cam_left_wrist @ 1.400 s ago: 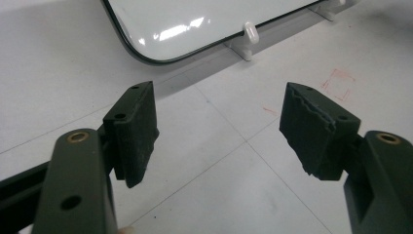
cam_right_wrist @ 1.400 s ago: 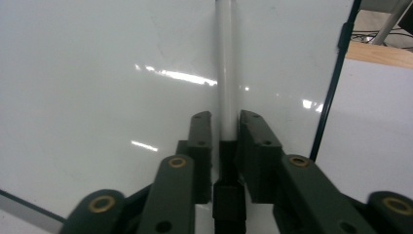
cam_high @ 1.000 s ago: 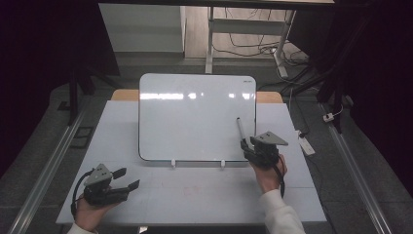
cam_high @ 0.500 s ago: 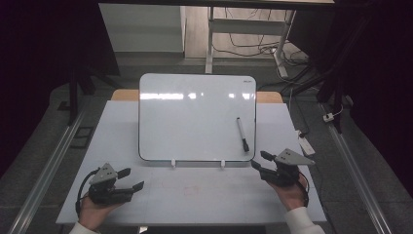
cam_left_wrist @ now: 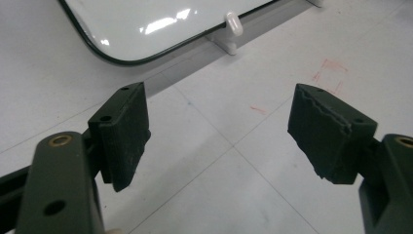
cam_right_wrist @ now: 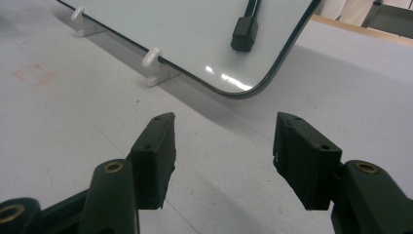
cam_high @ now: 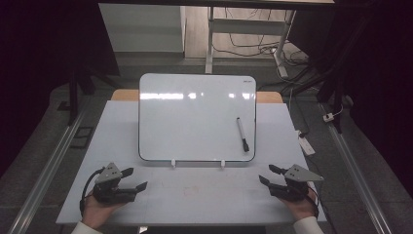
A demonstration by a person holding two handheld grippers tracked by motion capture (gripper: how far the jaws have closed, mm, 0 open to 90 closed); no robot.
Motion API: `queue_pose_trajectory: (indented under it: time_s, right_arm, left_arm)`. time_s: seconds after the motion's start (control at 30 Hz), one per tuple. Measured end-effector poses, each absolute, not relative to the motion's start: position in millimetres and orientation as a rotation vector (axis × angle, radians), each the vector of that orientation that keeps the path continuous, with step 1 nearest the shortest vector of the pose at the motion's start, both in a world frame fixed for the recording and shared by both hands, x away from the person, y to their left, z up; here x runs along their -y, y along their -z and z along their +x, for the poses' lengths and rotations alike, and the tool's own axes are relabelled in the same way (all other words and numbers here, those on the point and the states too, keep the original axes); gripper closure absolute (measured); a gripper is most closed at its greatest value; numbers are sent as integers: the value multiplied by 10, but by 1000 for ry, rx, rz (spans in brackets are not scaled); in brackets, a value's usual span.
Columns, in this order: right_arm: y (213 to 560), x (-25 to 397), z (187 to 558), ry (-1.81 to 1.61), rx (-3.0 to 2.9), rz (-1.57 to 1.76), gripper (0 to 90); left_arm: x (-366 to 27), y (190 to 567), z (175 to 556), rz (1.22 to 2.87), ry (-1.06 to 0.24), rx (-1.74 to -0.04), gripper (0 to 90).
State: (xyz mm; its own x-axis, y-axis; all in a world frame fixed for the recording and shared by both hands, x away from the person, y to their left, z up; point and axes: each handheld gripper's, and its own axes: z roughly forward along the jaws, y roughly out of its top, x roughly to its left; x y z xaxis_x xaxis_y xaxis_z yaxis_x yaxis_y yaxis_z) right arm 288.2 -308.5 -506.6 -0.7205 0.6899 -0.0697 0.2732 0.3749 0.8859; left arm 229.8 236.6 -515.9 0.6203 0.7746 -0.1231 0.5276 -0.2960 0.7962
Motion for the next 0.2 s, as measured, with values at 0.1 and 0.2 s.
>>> queue_pose_trajectory:
  time_s: [0.1,0.2]
  right_arm:
    - [5064,3051,2888,-1300,-2213,815,408]
    - [5055,3035,2885,-1300,-2210,804,408]
  left_arm:
    - [-2359,5164,2291,1988,-363,-1020,234]
    - [-2367,5167,2290,1988,-362,-1018,228]
